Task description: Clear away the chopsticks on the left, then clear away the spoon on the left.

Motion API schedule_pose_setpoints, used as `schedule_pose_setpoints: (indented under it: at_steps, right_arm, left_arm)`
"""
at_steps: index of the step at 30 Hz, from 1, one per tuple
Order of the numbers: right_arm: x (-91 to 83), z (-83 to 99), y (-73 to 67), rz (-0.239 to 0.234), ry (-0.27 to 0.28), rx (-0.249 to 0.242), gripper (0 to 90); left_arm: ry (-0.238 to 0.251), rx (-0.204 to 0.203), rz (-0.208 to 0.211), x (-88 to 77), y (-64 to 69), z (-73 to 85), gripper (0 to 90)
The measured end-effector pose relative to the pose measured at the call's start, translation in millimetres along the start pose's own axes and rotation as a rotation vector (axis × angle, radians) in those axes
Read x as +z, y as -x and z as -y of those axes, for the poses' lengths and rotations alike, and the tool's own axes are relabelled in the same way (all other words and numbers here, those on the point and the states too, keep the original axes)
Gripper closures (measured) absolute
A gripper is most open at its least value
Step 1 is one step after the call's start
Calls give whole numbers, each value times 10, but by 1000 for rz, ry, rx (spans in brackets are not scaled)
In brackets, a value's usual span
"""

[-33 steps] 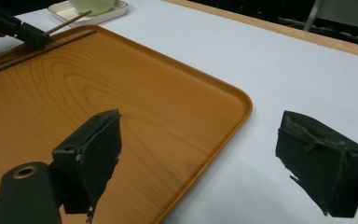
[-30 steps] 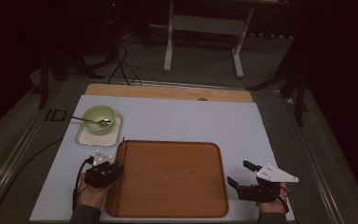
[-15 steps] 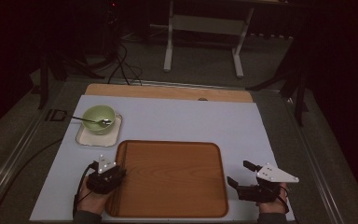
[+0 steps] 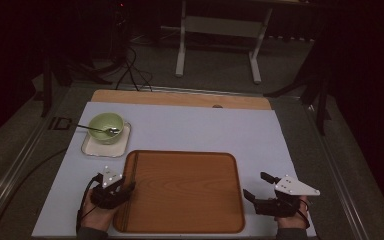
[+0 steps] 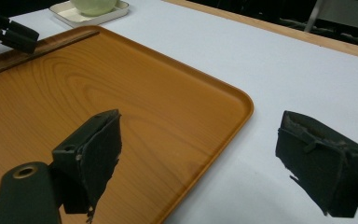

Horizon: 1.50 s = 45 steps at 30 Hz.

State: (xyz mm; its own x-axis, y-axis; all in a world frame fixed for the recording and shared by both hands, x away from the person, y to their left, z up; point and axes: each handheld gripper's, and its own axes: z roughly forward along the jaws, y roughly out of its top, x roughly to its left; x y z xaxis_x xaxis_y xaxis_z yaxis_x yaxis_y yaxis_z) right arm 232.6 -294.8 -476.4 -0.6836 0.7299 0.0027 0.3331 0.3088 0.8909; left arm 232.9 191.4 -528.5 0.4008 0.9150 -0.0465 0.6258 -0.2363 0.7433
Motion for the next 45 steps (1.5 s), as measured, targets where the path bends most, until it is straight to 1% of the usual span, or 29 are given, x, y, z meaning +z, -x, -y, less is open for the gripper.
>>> schedule_pose_setpoints:
  at_steps: [2, 4, 7, 10, 17, 22, 33, 36, 38, 40, 45]
  right_arm:
    - [3, 0, -1, -1, 0, 0, 138]
    - [5, -1, 0, -2, 0, 0, 138]
    - [12, -4, 2, -4, 0, 0, 138]
    - [19, -8, 4, -5, 0, -4, 138]
    - [18, -10, 4, -6, 1, -4, 138]
    - [15, -10, 4, -5, 1, -5, 138]
    - [10, -2, -1, -5, -2, -3, 138]
    - [8, -2, 3, -5, 1, -4, 138]
    - [14, -4, -1, -6, -2, -3, 138]
    - [19, -5, -1, -6, -4, -3, 138]
    - [15, -4, 4, -5, -2, -3, 138]
  left_arm:
    - [4, -8, 0, -15, -13, -6, 532]
    - [5, -2, 0, -29, -18, -12, 515]
    - [14, -4, -6, -51, -16, -23, 490]
    - [24, -12, -20, -74, -24, -36, 467]
    - [46, -46, -35, -120, -81, -68, 445]
    - [53, -50, -43, -148, -122, -112, 443]
    - [89, -102, -64, -242, -291, -230, 440]
    - [95, -106, -70, -265, -336, -272, 441]
    - [101, -113, -69, -279, -372, -299, 441]
    - [111, -133, -57, -301, -412, -324, 441]
    - [121, -135, -70, -359, -506, -402, 437]
